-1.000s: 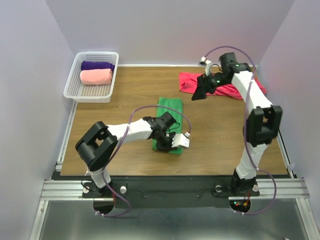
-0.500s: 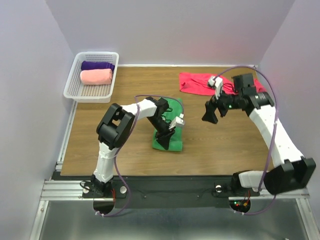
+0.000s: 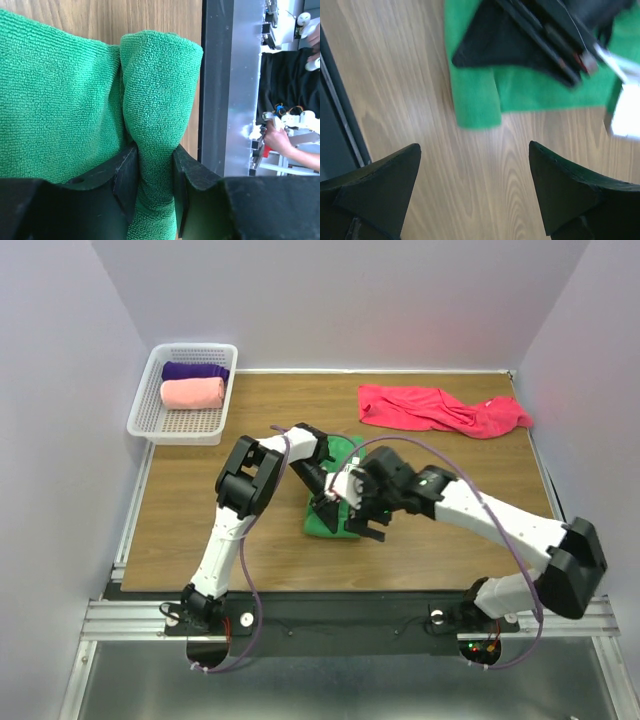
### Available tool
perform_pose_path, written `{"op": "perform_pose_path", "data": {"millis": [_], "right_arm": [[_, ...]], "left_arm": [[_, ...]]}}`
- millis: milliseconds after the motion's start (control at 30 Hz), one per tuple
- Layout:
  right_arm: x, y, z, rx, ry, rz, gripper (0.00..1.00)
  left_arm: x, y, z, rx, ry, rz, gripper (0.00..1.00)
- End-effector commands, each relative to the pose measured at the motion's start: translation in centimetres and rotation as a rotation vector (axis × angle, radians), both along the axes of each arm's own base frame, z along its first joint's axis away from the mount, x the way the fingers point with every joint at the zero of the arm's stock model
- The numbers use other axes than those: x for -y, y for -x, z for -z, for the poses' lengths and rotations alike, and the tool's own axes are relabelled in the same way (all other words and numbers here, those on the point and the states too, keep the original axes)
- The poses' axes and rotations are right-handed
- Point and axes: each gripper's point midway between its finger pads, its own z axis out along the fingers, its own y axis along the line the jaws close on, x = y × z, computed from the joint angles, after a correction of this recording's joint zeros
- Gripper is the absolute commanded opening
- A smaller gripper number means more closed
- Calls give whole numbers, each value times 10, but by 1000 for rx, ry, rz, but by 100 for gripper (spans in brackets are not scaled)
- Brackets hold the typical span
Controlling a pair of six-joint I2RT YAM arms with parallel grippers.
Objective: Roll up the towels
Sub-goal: Roll the towel
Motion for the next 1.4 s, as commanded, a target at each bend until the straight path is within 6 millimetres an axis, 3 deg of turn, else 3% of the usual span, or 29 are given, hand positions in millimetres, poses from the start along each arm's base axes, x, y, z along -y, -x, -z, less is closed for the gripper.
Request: {"op": "perform_pose_path", "data": {"millis": [0, 167, 400, 600, 700, 767, 800, 967, 1267, 1367], "right_arm": [[-42, -16, 1, 173, -29, 26, 93], [-65, -3, 42, 247, 6, 9, 93], [-63, -18, 64, 307, -5, 91, 94], [-56, -8, 101, 254, 53, 53, 91], [-56, -3, 109, 224, 54, 47, 78], [-55, 0, 116, 204, 65, 35, 57], [-57, 3, 118, 184, 57, 35, 52], [-51, 20, 118, 58, 6, 8, 35], [-35, 34, 115, -47, 19, -76, 28], [-34, 33, 112, -109, 13, -76, 26]], "left_arm": [[-34, -36, 73, 264, -127, 127, 43], [-35, -37, 74, 255, -135, 126, 46], [-33, -40, 72, 267, -120, 120, 51], [-35, -39, 71, 267, -115, 120, 51], [-35, -40, 67, 277, -107, 115, 53], [-33, -42, 62, 292, -99, 113, 54], [-33, -43, 59, 297, -98, 114, 55], [-36, -57, 16, 386, -80, 90, 58], [-65, -95, -82, 665, -68, -35, 67], [-84, -114, -112, 765, -69, -110, 68]]}}
